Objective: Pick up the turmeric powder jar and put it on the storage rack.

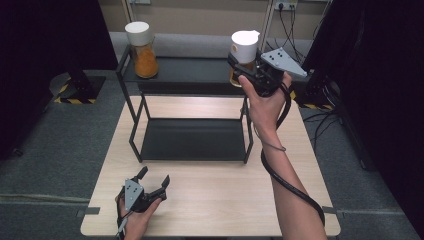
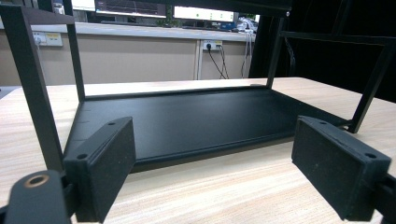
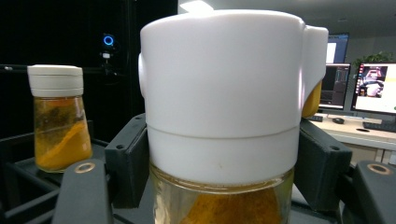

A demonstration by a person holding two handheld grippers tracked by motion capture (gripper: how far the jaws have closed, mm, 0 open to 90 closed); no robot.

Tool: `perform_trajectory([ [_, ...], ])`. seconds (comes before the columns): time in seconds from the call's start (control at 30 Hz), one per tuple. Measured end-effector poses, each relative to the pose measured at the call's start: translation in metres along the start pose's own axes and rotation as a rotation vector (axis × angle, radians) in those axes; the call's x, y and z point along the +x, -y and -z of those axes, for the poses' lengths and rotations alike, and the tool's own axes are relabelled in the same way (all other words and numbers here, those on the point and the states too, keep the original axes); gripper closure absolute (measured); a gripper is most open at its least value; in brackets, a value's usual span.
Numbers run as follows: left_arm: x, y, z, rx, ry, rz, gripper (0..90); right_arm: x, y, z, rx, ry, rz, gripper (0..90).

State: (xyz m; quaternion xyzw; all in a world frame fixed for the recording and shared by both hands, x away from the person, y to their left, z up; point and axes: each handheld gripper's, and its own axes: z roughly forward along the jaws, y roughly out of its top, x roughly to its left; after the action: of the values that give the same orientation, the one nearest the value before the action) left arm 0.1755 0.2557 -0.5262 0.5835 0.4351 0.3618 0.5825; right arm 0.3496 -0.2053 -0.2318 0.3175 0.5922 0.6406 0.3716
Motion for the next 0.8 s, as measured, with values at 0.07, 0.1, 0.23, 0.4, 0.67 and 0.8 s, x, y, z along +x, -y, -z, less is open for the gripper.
perform_trajectory([
  [0.07,0.000,0.000,0.000,0.000,0.000,0.002,13.3,-0.001,-0.002,-0.003,0.002,0.002,-0.001,30.5],
  [0.1,0.000,0.000,0.000,0.000,0.000,0.002,13.3,-0.001,-0.003,-0.004,0.003,0.003,0.001,30.5],
  [0.23,0.000,0.000,0.000,0.000,0.001,0.002,13.3,-0.001,-0.006,-0.010,0.008,0.006,-0.002,30.6],
  [0.4,0.001,0.000,0.000,-0.001,0.002,0.003,13.3,0.000,-0.009,-0.017,0.015,0.010,-0.003,30.5],
  [0.67,0.002,0.000,0.000,-0.001,0.004,0.006,13.2,0.000,-0.006,-0.029,0.038,0.020,-0.012,30.5],
  [0.8,0.002,0.000,0.000,0.000,0.005,0.011,13.2,-0.001,-0.004,-0.032,0.043,0.026,-0.016,30.5],
])
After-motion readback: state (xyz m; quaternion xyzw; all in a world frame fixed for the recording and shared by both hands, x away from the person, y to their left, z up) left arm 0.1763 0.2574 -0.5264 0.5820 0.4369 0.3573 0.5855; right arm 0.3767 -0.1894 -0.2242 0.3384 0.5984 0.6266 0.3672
